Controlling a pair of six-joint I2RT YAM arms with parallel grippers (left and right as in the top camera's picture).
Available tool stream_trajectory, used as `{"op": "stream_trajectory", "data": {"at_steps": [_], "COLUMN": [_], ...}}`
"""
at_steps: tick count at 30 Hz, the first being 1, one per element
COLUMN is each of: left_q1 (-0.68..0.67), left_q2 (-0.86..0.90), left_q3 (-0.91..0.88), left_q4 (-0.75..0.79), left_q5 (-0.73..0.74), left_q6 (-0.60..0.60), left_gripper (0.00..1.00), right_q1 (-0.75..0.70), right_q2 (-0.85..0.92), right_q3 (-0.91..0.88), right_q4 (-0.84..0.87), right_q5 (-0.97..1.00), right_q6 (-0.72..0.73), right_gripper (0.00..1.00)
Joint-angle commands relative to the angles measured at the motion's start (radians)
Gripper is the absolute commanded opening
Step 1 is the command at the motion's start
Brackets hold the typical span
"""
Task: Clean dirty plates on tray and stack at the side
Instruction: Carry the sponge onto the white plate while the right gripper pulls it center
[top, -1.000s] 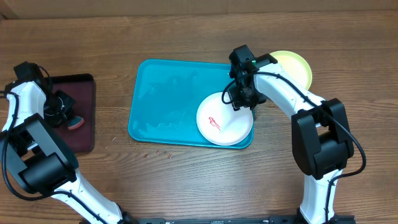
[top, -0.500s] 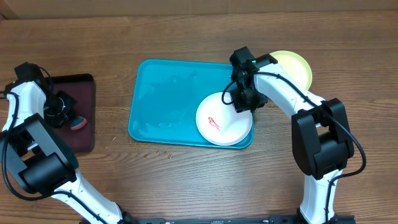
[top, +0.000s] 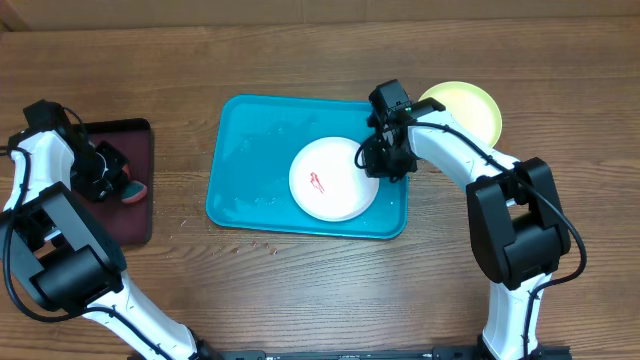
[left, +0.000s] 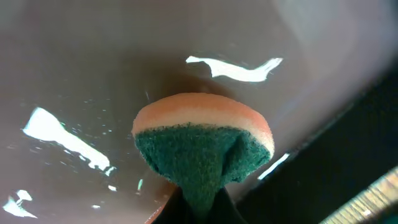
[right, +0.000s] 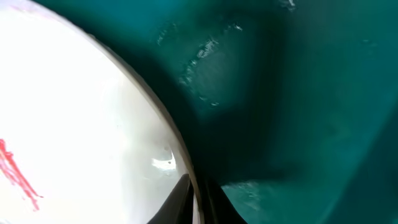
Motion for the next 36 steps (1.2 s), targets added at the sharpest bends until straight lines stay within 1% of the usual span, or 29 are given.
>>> {"op": "stream_trajectory", "data": {"at_steps": [1, 8, 9, 10, 11, 18, 19, 22, 23, 27, 28, 29, 31, 33, 36], "left_q1": [-0.011, -0.066, -0.081, -0.093, -0.108, -0.268, -0.296, -0.377, -0.399, -0.495, -0.520, -0.570, -0.617, -0.665, -0.745], "left_q2": [-0.016, -0.141, -0.161, -0.172, -0.180, -0.180, -0.180, -0.180, -0.180, -0.180, -0.179, -0.177, -0.172, -0.164, -0.137], "left_q3": [0.042, 0.051, 0.051, 0.051, 0.051, 0.046, 0.045, 0.045, 0.045, 0.045, 0.043, 0.040, 0.040, 0.040, 0.040], "left_q4": [-0.008, -0.026, -0.032, -0.037, -0.044, -0.104, -0.108, -0.114, -0.115, -0.120, -0.117, -0.102, -0.082, -0.055, -0.001], "left_q5": [0.087, 0.105, 0.105, 0.106, 0.111, 0.130, 0.130, 0.130, 0.130, 0.130, 0.130, 0.130, 0.130, 0.122, 0.106], "left_q6": [0.060, 0.069, 0.066, 0.065, 0.066, 0.066, 0.066, 0.066, 0.066, 0.039, 0.024, 0.000, -0.006, -0.021, -0.072], "left_gripper": [0.04, 0.04, 0.04, 0.04, 0.04, 0.05, 0.04, 0.04, 0.04, 0.04, 0.04, 0.04, 0.04, 0.05, 0.04], "right_q1": [0.028, 0.051, 0.051, 0.051, 0.051, 0.052, 0.052, 0.052, 0.052, 0.052, 0.052, 0.052, 0.052, 0.052, 0.052], "right_q2": [-0.014, 0.005, 0.007, 0.008, 0.009, 0.009, 0.010, 0.010, 0.010, 0.010, 0.010, 0.010, 0.010, 0.010, 0.010], "right_q3": [-0.008, -0.021, -0.026, -0.027, -0.029, -0.060, -0.066, -0.080, -0.082, -0.082, -0.082, -0.082, -0.082, -0.082, -0.082], "right_q4": [0.034, 0.080, 0.088, 0.091, 0.096, 0.124, 0.125, 0.127, 0.127, 0.129, 0.132, 0.139, 0.139, 0.136, 0.130], "right_q5": [-0.047, 0.021, 0.020, 0.020, 0.019, 0.017, 0.016, 0.016, 0.016, 0.005, -0.002, -0.011, -0.011, -0.010, -0.010], "right_q6": [0.100, 0.197, 0.202, 0.203, 0.203, 0.256, 0.259, 0.259, 0.259, 0.262, 0.274, 0.319, 0.360, 0.351, 0.282], "right_gripper": [0.08, 0.09, 0.10, 0.16, 0.17, 0.17, 0.17, 0.07, 0.06, 0.06, 0.06, 0.07, 0.08, 0.08, 0.04]}}
